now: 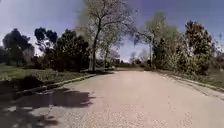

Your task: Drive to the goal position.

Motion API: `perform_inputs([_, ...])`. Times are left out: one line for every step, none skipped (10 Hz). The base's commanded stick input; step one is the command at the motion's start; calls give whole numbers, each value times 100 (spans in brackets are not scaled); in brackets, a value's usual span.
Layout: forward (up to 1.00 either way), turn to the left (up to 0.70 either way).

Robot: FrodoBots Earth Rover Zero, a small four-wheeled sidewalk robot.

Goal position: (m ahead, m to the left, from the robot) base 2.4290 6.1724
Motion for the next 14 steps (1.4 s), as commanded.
perform_inputs([70, -17])
perform_inputs([70, -35])
perform_inputs([70, -35])
perform_inputs([70, -30])
perform_inputs([70, -3])
perform_inputs([70, 0])
perform_inputs([70, 0])
perform_inputs([70, 0])
perform_inputs([70, 0])
perform_inputs([70, 0])
perform_inputs([70, 0])
perform_inputs([70, 0])
perform_inputs([70, 0])
perform_inputs([70, 0])
